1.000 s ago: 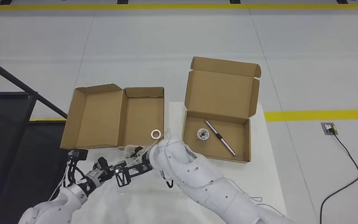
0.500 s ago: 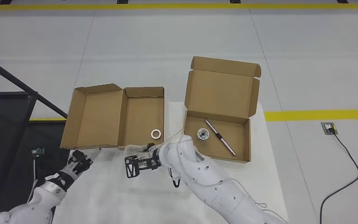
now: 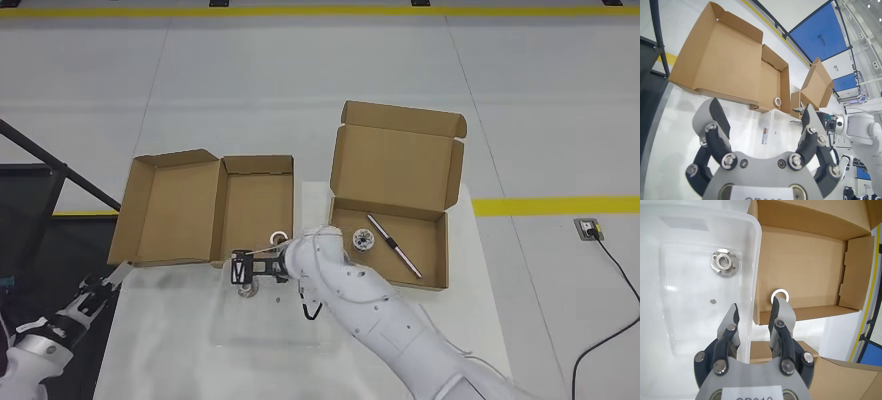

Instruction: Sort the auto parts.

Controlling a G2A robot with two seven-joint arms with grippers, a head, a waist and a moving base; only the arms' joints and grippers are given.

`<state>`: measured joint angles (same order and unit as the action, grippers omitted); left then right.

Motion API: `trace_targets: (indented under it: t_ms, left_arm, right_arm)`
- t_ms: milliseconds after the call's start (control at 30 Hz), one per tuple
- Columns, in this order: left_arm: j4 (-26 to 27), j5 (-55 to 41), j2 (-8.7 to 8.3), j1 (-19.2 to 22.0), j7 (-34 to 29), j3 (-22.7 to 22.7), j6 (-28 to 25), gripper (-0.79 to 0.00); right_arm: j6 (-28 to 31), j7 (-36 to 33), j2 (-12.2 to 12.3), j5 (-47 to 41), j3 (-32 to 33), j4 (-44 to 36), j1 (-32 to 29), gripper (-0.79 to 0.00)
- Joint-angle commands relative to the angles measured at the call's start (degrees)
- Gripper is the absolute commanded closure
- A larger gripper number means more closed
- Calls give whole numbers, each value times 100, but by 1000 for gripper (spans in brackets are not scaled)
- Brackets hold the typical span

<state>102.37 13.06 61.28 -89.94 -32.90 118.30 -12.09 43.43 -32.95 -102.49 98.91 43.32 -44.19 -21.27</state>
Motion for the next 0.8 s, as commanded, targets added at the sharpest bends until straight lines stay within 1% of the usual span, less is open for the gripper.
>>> trace_targets:
  t_ms: [0, 200, 400, 567, 767]
  left_arm:
    - [-27, -26, -4, -20, 15, 25, 14, -785]
    - [-35, -31, -5, -28, 17, 25, 17, -785]
    - [-35, -31, -5, -28, 17, 25, 17, -785]
    - [-35, -31, -5, -28, 17, 25, 17, -785]
    - [-35, -31, -5, -28, 17, 25, 17, -785]
  right_arm:
    - [35, 49, -41, -80, -8, 222, 121, -391]
    - [167, 143, -174, -242, -91, 711, 353, -379]
    - [317, 234, -287, -307, -198, 979, 470, -372]
    - [536, 515, -300, -186, -286, 999, 446, -369]
    - [575, 674, -265, 41, -376, 798, 259, -369]
